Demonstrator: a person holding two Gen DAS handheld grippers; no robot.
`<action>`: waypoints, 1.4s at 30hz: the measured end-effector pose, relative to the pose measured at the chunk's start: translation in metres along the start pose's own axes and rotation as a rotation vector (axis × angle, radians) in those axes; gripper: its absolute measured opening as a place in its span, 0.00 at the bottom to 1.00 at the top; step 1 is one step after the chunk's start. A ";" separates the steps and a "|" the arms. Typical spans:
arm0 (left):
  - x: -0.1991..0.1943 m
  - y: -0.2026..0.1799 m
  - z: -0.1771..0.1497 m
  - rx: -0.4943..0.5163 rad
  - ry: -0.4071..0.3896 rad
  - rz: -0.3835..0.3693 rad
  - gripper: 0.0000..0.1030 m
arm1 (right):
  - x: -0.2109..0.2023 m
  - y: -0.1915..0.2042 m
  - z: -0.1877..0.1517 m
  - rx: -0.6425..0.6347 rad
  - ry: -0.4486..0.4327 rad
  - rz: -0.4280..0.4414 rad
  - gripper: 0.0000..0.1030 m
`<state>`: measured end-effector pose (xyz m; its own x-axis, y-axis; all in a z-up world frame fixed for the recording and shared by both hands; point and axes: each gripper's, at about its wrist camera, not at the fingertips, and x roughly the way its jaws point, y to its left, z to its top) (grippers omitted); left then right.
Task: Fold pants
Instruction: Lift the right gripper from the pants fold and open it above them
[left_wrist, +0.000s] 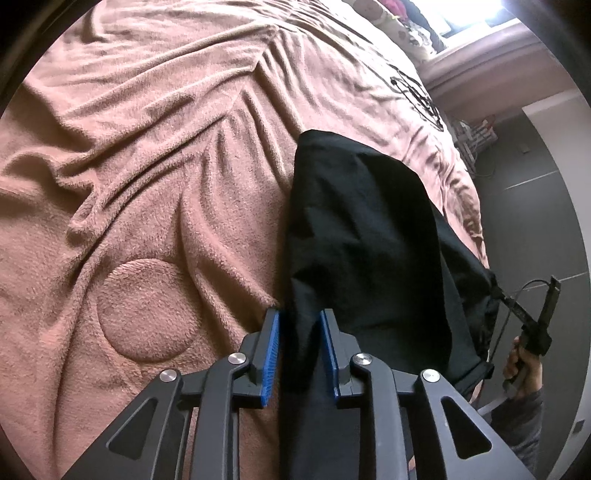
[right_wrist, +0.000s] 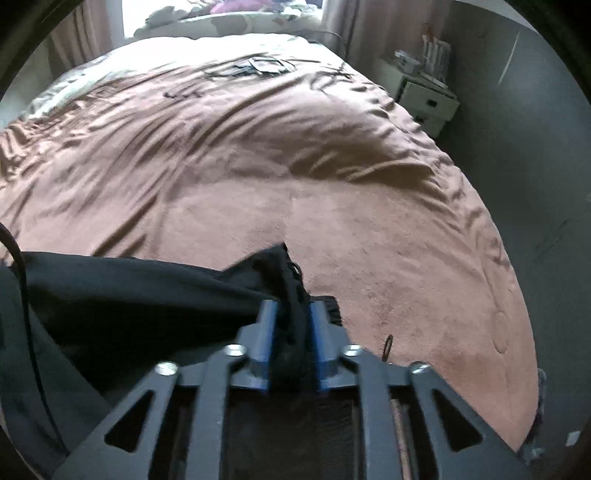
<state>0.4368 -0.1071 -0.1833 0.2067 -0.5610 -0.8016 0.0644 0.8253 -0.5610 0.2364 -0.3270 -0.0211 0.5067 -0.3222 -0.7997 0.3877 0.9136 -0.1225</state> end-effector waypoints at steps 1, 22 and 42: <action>0.000 0.000 0.000 0.002 -0.002 0.000 0.23 | -0.004 0.001 0.001 -0.007 -0.014 -0.005 0.55; 0.007 -0.002 0.004 0.034 -0.027 0.006 0.23 | 0.019 -0.037 0.028 0.151 -0.117 -0.026 0.02; -0.001 -0.001 -0.006 0.021 -0.006 0.001 0.24 | -0.100 0.023 -0.050 -0.207 -0.091 0.198 0.57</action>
<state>0.4307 -0.1082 -0.1829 0.2130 -0.5601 -0.8006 0.0847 0.8269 -0.5560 0.1562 -0.2611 0.0266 0.6276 -0.1452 -0.7649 0.1141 0.9890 -0.0941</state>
